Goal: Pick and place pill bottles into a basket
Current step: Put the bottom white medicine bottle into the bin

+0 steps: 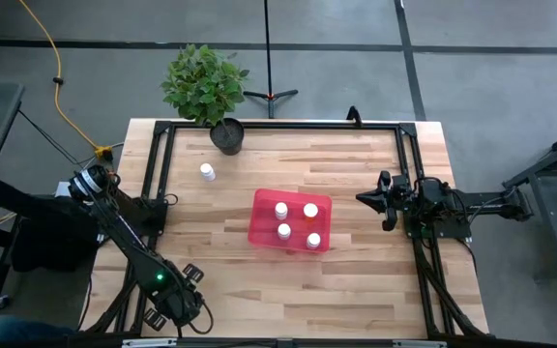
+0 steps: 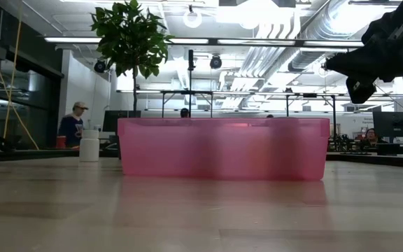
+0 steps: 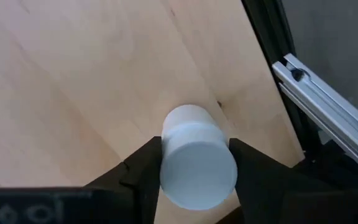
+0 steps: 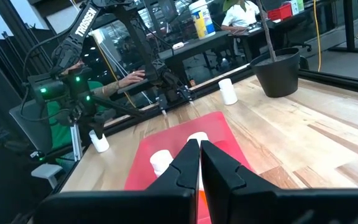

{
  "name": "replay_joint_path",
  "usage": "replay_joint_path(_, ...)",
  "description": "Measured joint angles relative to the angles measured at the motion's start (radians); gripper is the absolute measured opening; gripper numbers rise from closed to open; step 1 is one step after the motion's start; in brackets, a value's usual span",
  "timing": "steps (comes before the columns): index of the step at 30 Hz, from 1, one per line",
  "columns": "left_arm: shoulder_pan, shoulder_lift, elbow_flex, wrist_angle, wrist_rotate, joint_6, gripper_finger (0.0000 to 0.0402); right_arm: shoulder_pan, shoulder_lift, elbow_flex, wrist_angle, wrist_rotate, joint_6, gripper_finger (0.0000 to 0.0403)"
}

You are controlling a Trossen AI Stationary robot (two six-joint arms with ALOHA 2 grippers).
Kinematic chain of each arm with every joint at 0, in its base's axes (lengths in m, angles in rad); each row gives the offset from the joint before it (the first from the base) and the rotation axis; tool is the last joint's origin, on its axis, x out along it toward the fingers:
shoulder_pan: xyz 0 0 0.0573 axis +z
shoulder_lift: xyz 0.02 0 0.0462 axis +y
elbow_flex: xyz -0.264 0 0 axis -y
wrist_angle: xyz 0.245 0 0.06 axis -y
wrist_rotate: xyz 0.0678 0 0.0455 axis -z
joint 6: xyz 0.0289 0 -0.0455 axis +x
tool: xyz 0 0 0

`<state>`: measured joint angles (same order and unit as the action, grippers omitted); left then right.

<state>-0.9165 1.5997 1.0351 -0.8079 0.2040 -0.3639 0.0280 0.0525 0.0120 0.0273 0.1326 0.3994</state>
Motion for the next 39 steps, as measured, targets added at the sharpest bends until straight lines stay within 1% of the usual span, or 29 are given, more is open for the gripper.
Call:
replay_joint_path(4,0.000,0.000,0.000,-0.002,0.003,-0.026,0.0195,0.000,0.000,0.000,0.000,0.000,-0.007,0.0007)
replay_joint_path(9,0.000,0.000,0.000,-0.002,-0.008,-0.083,0.0207,0.000,0.000,0.000,0.000,0.001,-0.014,0.0007)
replay_joint_path(11,0.001,0.000,0.000,-0.003,-0.009,-0.125,0.0208,0.000,0.000,0.000,0.000,0.001,-0.015,0.0007)
replay_joint_path(14,0.001,0.000,0.000,-0.014,-0.009,-0.201,0.0197,0.000,0.000,0.000,0.000,0.002,-0.015,0.0007)
replay_joint_path(21,0.001,0.000,0.000,-0.005,-0.027,-0.305,0.0194,0.000,0.000,0.000,0.000,0.003,-0.015,0.0007)
replay_joint_path(28,0.000,0.000,0.031,-0.004,-0.129,-0.323,0.0195,0.000,0.000,0.000,0.000,0.005,-0.014,0.0007)
replay_joint_path(32,0.000,0.000,0.039,-0.007,-0.165,-0.325,0.0195,0.000,0.000,0.000,0.001,0.010,-0.011,0.0007)
replay_joint_path(36,0.001,-0.005,0.041,-0.006,-0.199,-0.370,0.0196,0.000,0.000,0.000,0.001,0.016,-0.011,0.0007)
replay_joint_path(39,0.016,-0.013,0.041,0.001,-0.259,-0.414,0.0195,0.000,0.000,0.000,0.001,0.016,-0.012,0.0007)
